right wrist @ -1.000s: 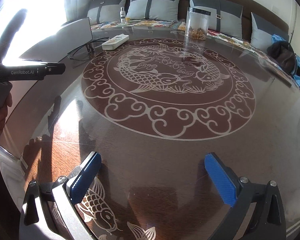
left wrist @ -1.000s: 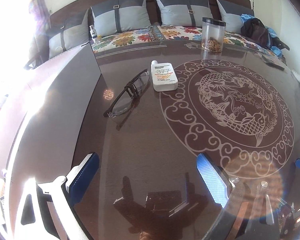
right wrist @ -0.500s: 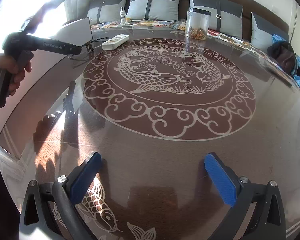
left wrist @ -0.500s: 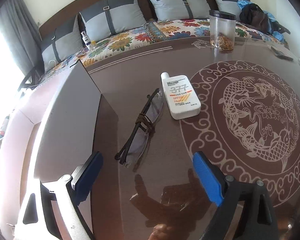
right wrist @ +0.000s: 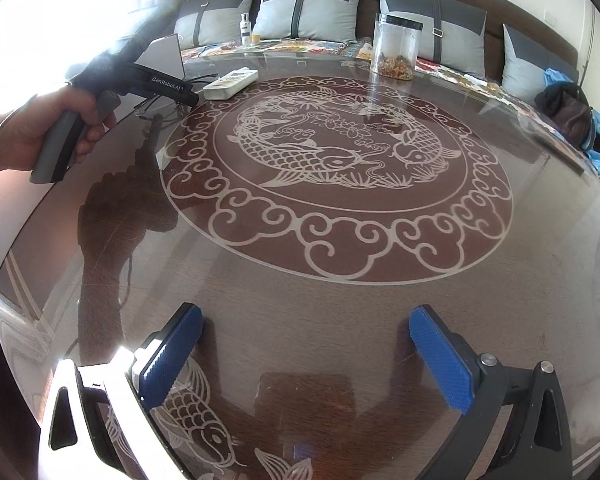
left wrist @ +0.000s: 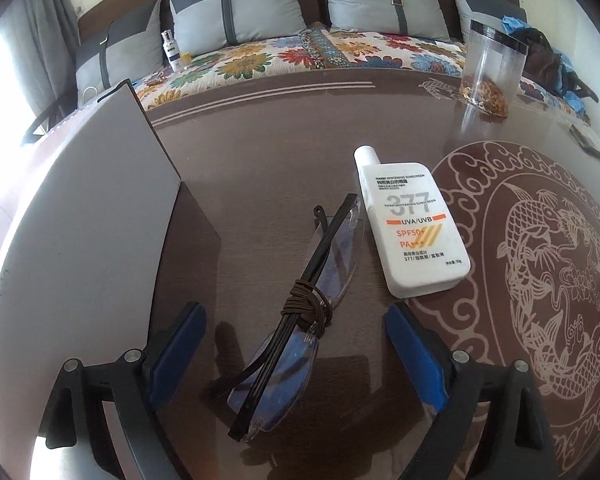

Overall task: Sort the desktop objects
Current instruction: 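Lower the open left tool over the black-framed glasses, then grasp the white sunscreen bottle with the right tool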

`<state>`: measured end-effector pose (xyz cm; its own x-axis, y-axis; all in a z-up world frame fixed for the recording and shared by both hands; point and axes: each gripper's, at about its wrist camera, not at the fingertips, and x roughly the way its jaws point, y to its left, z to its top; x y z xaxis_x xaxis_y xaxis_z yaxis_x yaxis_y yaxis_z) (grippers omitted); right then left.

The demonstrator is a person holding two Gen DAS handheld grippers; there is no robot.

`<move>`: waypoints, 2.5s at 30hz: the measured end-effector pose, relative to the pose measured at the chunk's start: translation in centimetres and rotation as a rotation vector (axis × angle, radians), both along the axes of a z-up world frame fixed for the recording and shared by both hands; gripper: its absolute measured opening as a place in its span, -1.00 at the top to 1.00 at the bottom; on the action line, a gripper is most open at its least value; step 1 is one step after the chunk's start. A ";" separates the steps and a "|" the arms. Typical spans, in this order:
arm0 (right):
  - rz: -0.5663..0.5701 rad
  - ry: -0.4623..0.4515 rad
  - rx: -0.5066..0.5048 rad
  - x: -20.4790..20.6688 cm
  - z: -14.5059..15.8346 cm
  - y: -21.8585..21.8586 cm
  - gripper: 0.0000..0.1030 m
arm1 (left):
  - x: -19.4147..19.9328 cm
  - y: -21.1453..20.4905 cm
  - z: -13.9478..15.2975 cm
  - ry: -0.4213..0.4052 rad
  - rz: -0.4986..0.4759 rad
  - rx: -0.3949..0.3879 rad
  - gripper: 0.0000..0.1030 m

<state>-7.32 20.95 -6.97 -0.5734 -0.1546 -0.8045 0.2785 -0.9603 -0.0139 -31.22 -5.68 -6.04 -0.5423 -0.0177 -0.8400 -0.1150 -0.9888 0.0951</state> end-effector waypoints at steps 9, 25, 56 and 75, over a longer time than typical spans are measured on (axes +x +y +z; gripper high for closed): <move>0.001 0.000 0.000 0.0 0.0 0.0 -1.00 | 0.7 0.2 0.2 0.039 -0.019 0.095 0.31; 0.001 0.000 0.000 0.0 0.0 0.1 -1.00 | 14.9 1.8 0.5 0.020 0.085 0.097 0.77; 0.002 0.001 0.000 0.0 0.0 0.2 -1.00 | 17.4 0.9 -1.0 0.055 0.163 0.091 -1.00; 0.002 0.000 0.000 0.0 0.0 0.2 -1.00 | 17.4 0.8 -1.0 0.055 0.163 0.092 -1.00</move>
<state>-7.30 21.17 -6.94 -0.5730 -0.1558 -0.8046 0.2806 -0.9597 -0.0140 -13.85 -4.84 -7.03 -0.5838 -0.0335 -0.8112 0.0498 -0.9987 0.0054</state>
